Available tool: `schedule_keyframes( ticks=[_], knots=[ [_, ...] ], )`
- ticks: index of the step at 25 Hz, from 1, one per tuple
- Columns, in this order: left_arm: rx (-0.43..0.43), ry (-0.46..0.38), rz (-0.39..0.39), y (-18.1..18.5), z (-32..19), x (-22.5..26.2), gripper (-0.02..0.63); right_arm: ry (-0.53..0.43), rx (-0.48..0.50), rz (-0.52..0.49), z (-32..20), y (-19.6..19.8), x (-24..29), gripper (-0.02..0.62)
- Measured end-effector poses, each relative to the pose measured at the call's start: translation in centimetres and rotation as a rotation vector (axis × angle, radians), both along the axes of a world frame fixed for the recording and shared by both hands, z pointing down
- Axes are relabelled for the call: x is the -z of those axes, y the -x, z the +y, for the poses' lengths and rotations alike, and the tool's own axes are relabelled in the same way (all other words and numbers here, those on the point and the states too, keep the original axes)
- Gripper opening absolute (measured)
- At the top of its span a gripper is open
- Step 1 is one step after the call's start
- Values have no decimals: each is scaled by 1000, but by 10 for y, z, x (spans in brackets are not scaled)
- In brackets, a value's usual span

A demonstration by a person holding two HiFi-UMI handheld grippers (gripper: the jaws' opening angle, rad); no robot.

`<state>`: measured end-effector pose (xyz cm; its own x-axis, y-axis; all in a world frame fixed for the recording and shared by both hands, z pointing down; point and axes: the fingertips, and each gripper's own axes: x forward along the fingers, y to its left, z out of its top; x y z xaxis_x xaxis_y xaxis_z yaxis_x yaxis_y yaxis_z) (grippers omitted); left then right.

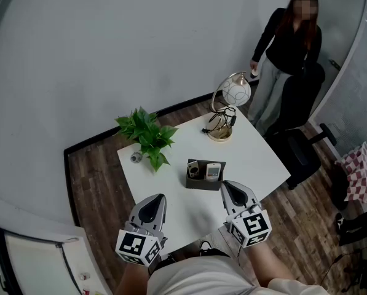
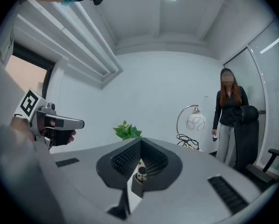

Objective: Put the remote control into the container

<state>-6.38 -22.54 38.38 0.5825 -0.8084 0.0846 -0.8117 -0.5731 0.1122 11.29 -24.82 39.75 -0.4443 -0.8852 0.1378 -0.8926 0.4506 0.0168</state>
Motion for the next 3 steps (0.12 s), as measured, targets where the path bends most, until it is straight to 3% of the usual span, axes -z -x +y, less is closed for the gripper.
schedule_keyframes(
  ticks=[3],
  knots=[
    [-6, -2, -1, -2, -1, 1, 8, -3, -3, -2, 0, -1, 1, 9]
  ],
)
